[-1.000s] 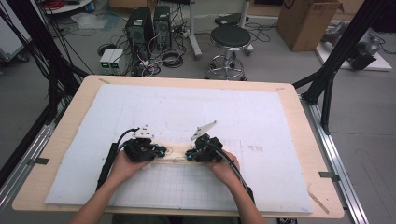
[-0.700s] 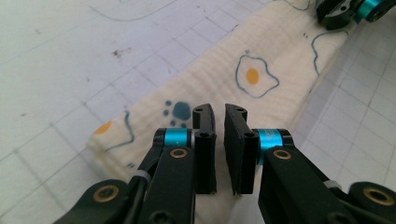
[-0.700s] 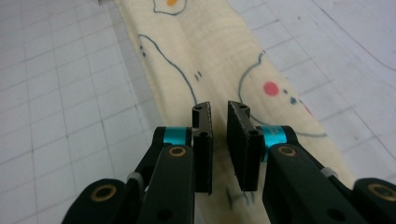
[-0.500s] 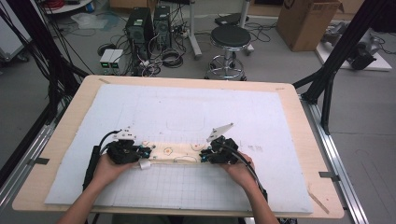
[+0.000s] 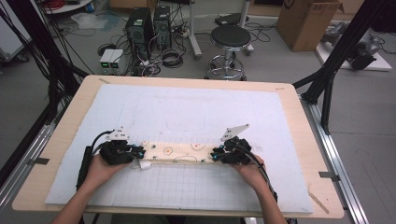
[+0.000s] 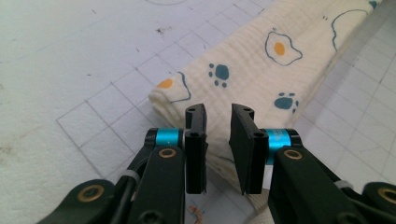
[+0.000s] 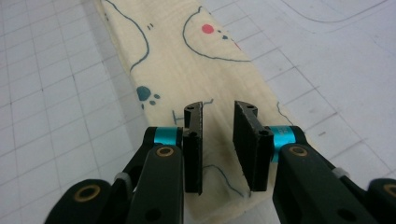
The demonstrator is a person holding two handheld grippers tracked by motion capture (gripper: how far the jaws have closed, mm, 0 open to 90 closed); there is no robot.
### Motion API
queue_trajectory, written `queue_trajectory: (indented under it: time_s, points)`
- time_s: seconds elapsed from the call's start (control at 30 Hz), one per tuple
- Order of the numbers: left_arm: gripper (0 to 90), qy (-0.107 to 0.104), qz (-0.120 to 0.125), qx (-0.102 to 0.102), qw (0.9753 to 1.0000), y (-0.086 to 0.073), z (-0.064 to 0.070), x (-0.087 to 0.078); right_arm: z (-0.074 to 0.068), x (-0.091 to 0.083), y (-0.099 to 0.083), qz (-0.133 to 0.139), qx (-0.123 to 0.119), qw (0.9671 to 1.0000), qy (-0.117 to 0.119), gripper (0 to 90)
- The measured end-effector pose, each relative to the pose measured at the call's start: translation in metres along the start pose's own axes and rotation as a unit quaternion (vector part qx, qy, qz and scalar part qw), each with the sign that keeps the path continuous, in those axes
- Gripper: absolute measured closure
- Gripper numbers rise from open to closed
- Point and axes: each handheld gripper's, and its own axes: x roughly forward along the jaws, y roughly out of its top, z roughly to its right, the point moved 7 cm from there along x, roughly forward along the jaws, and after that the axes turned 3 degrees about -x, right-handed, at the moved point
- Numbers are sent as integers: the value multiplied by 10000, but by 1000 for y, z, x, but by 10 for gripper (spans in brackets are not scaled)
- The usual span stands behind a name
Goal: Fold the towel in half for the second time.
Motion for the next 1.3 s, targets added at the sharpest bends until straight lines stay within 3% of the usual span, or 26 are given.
queue_trajectory:
  time_s: [0.23, 0.67, 0.8, 0.9, 1.07, 1.3]
  points:
    - [741, 23, -60, 80, 9999, -1, 1, 3, 2, 0, -10, 127, 144, 9998, 48, 702]
    - [734, 140, -83, 157, 9997, -3, 2, 4, 6, 3, -12, 312, 122, 9994, 100, 668]
    - [722, 185, 249, -15, 9995, -7, 3, 4, 4, 3, -12, 321, 198, 9992, 112, 654]
    - [713, 159, 241, -113, 9995, -7, 1, 3, 4, 3, -12, 365, 278, 9988, 144, 629]
    - [649, 168, 284, -94, 9994, -5, 3, 3, 3, 4, -11, 358, 301, 9989, 94, 590]
    - [597, 107, 450, -54, 9989, 0, 6, -2, 0, 3, -9, 442, 508, 9977, 82, 530]
